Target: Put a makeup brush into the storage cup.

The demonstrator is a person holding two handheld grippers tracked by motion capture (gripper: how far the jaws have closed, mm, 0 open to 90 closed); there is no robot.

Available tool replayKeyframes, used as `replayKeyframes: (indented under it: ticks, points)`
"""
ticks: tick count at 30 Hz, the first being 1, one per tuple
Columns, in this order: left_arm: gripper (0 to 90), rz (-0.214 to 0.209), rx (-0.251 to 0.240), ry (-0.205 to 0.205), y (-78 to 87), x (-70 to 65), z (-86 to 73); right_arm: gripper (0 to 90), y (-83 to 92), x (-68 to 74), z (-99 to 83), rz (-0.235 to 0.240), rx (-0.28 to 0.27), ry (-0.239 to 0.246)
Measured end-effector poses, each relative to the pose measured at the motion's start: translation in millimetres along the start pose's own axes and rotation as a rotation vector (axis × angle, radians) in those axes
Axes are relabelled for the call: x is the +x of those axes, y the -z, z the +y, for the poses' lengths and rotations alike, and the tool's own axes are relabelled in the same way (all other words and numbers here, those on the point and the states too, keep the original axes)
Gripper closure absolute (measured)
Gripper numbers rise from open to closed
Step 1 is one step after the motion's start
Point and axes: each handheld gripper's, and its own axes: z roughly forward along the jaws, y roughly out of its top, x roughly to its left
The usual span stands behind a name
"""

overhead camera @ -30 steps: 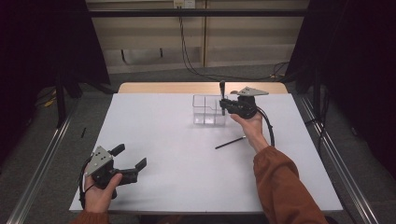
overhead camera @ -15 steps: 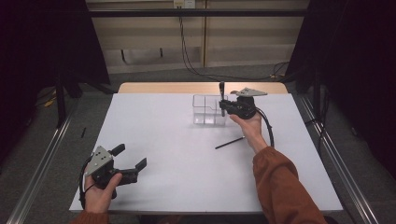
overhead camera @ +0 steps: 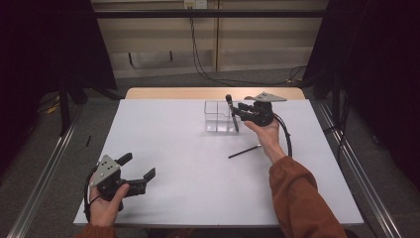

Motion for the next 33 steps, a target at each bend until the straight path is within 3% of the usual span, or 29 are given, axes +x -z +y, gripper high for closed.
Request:
replayKeyframes:
  ticks: [4, 9, 15, 20, 25, 33]
  points:
    - [2.6, 0.001, 0.0, -0.001, -0.1, 0.1, 0.0, 54.6, 7.5, 0.2, -1.9, 0.007, -0.018, -0.009]
    - [2.6, 0.0, -0.002, 0.002, -0.8, -0.2, -0.2, 38.6, 18.0, 2.2, -4.9, 0.028, -0.025, -0.02]
    - [2.6, 0.0, -0.003, 0.001, -0.9, 0.0, -0.2, 19.4, 29.4, 7.1, -6.1, 0.041, -0.042, 0.011]
    - [2.6, 0.0, -0.004, 0.0, -0.7, 0.2, -0.2, 8.4, 36.5, 10.2, -9.0, 0.056, -0.047, -0.009]
    - [2.6, -0.002, -0.001, -0.005, -0.2, 0.4, 0.1, 1.8, 46.0, 10.4, -10.3, 0.069, -0.048, -0.032]
    - [2.6, -0.001, -0.002, -0.005, -0.2, 0.5, 0.1, 1.8, 62.8, 9.3, -15.8, 0.064, -0.035, -0.052]
